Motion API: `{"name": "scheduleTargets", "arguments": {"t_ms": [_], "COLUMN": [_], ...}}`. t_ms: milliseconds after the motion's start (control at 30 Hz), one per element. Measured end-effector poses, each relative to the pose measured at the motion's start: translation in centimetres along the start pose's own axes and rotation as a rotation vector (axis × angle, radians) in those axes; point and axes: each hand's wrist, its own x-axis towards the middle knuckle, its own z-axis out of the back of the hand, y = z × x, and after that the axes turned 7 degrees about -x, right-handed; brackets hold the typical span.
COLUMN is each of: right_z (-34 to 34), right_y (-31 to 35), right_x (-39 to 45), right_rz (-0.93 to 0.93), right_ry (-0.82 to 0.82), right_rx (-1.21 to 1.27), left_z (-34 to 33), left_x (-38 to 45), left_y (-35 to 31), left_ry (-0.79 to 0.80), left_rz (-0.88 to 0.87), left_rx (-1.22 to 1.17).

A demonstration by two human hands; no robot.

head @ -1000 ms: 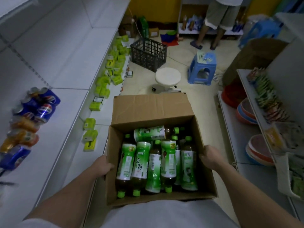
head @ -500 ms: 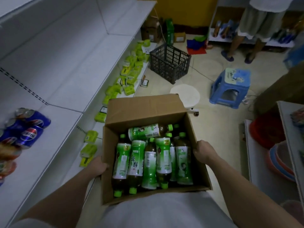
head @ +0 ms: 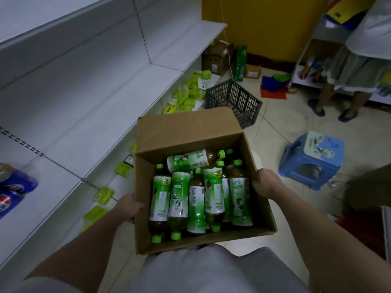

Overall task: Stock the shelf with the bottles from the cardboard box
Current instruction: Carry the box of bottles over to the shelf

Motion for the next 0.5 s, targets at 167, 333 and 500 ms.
{"name": "scheduleTargets", "arguments": {"t_ms": [167, 333, 500], "right_z": [3.2, 9.0, 13.1], "right_y": [0.8, 3.2, 6.3], "right_x": [9.8, 20.4, 27.3], "right_rz": [0.007, -0.047, -0.074], "right_ry": [-0.001, -0.021, 0.009], "right_rx": [-0.061, -0.103, -0.146], "left_z": [-0.4, 1.3, 3.2], "left_x": [7.9, 16.9, 22.0], "left_y": [-6.2, -14.9, -19.6], "left_ry": [0.026, 0.063, 0.091], "left_rz": [0.024, 0.019, 0.037], "left_rx": [-0.071, -0.111, -0.109]}}
